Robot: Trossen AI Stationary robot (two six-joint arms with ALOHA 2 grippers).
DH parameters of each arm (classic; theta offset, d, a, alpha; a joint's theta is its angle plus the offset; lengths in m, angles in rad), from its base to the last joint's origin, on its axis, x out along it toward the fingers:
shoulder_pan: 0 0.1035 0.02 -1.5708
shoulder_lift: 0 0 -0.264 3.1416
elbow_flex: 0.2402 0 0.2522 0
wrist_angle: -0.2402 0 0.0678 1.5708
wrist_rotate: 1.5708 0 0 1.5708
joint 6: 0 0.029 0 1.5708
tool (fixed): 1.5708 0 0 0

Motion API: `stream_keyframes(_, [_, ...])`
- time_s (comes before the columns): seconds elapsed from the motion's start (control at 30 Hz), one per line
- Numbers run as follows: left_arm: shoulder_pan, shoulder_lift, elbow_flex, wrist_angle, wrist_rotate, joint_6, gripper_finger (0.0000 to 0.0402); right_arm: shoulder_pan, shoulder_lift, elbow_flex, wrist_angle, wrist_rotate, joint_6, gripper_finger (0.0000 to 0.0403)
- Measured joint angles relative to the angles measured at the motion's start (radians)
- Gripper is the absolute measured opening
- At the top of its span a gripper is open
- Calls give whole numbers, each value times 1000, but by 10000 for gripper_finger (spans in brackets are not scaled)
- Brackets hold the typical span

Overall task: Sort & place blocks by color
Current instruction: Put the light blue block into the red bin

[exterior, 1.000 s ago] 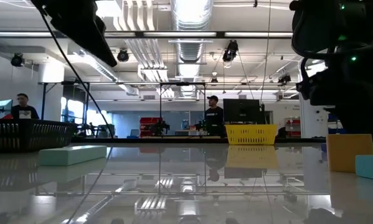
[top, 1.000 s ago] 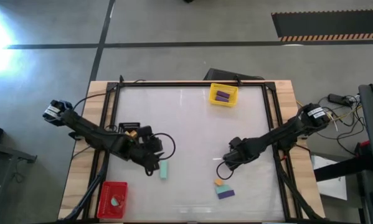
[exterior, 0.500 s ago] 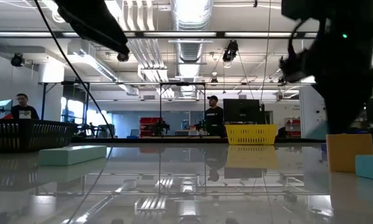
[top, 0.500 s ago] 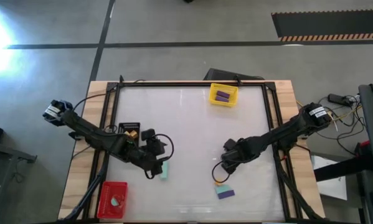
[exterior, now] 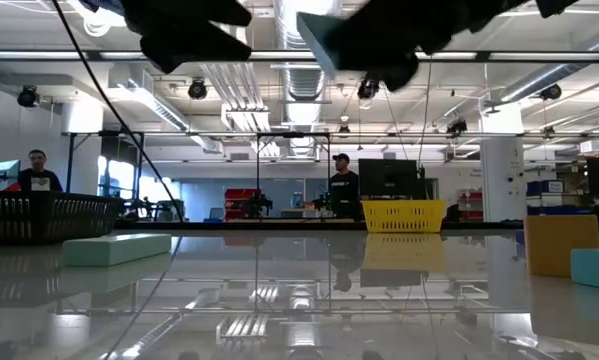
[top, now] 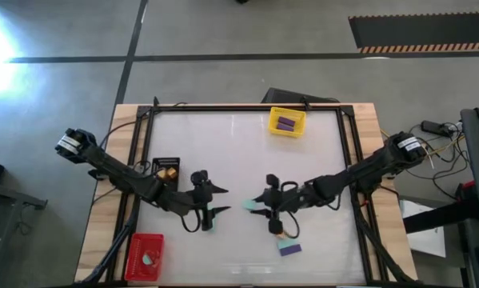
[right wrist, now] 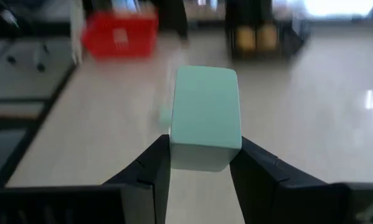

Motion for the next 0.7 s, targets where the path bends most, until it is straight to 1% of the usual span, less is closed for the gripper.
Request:
stream_keyframes(0.13, [0, 13, -64, 239, 0, 92, 235, -6, 30, -23, 255, 10, -173, 122])
stream_keyframes(0.27, [0, 51, -86, 426, 2, 170, 235, -20, 50, -23, 377, 10, -259, 122])
stream_keyframes(0.43, [1, 126, -86, 587, 13, 277, 235, -36, 58, -23, 393, 8, -276, 122])
stream_keyframes(0.53, [1, 166, -81, 661, 29, 307, 235, -37, 57, -23, 390, 0, -276, 122])
stream_keyframes(0.7, [3, 222, -71, 794, 37, 367, 235, -37, 57, -23, 389, -44, -279, 122])
